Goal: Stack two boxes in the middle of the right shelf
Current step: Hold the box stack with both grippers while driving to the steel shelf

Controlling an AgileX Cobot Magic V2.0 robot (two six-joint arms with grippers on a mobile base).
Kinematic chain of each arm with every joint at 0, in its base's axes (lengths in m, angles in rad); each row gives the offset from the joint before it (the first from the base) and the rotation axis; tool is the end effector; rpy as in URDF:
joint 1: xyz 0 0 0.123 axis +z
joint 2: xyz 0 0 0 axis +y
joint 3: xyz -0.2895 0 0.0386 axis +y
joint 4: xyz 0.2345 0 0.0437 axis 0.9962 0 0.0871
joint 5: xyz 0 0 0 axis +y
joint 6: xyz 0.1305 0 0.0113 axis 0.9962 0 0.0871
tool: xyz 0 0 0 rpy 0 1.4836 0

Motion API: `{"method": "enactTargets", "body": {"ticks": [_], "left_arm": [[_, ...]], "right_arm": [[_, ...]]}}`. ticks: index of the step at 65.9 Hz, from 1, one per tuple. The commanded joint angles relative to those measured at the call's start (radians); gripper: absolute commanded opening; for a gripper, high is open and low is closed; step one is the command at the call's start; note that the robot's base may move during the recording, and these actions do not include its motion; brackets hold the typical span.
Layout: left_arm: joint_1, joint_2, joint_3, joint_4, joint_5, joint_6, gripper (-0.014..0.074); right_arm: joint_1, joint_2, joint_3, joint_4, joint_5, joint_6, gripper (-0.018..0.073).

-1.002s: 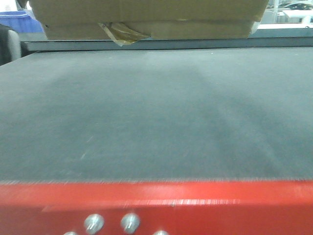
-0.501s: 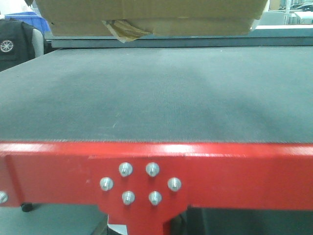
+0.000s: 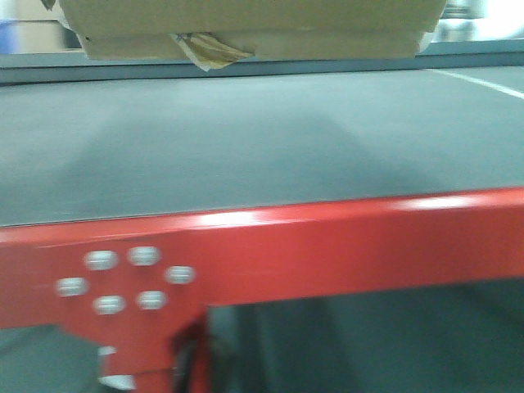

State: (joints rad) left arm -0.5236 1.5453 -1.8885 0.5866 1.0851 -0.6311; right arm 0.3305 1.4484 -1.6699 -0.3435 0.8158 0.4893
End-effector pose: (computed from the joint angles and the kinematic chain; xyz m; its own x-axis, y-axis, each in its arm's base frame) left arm 0.3205 -0.1110 0.4712 -0.4719 -0.0541 -0.8800 -0.0768 0.9968 -0.0200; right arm 0.3272 0.0783 0.4508 -0.4476 0.0989 -0.8887 0.0018 0.9940 0.1097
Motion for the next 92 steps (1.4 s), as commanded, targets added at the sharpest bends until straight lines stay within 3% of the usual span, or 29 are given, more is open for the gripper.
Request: {"method": "enactTargets", "body": {"ticks": [1,92], "left_arm": [[0.002,-0.01,-0.011,0.029,-0.037,-0.004,-0.0111],[0.002,-0.01,-0.011,0.029,-0.037,-0.004,-0.0111]], "right_arm": [[-0.007,-0.013,-0.015,-0.037,-0.049,0.004,-0.0161],[-0.007,-0.013,-0.015,-0.037,-0.054,0.004,-0.0161]]}}
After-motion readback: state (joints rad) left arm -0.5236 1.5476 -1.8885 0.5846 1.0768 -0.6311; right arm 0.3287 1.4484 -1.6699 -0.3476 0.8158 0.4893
